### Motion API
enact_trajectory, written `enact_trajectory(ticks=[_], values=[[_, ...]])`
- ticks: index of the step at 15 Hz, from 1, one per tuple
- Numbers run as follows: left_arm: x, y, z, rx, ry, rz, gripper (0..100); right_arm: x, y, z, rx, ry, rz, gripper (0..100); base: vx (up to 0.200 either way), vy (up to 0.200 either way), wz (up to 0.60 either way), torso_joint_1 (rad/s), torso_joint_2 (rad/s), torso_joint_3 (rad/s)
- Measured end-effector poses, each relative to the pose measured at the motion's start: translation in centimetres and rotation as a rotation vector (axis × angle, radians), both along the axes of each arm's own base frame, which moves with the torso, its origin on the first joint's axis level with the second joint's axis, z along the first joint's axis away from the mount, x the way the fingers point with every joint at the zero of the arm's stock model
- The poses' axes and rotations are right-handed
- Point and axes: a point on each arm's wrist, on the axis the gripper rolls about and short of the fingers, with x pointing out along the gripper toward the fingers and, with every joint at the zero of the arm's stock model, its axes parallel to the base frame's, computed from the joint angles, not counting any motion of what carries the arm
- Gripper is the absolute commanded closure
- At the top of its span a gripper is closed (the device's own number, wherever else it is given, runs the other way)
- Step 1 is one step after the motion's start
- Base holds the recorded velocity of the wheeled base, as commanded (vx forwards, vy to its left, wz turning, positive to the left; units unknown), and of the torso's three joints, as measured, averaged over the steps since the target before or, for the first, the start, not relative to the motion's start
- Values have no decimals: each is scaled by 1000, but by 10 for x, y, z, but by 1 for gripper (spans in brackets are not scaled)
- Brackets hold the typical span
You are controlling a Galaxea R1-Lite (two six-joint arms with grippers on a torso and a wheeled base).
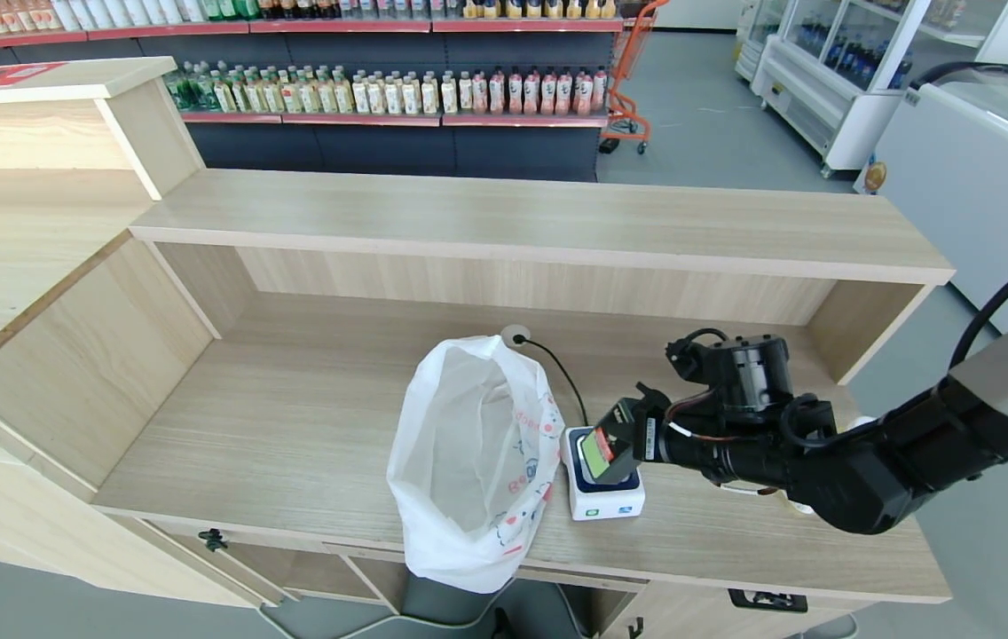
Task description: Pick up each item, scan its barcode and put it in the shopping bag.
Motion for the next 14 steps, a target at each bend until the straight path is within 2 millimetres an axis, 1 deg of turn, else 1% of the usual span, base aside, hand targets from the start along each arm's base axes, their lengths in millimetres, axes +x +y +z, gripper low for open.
enact_trajectory(ticks=[4,14], values=[[0,0,0,0,0,0,100,1,9,-4,-5,2,13,100,0,0,0,0,0,0],[0,0,0,0,0,0,100,5,11,-14,-10,14,14,100,0,0,0,0,0,0]])
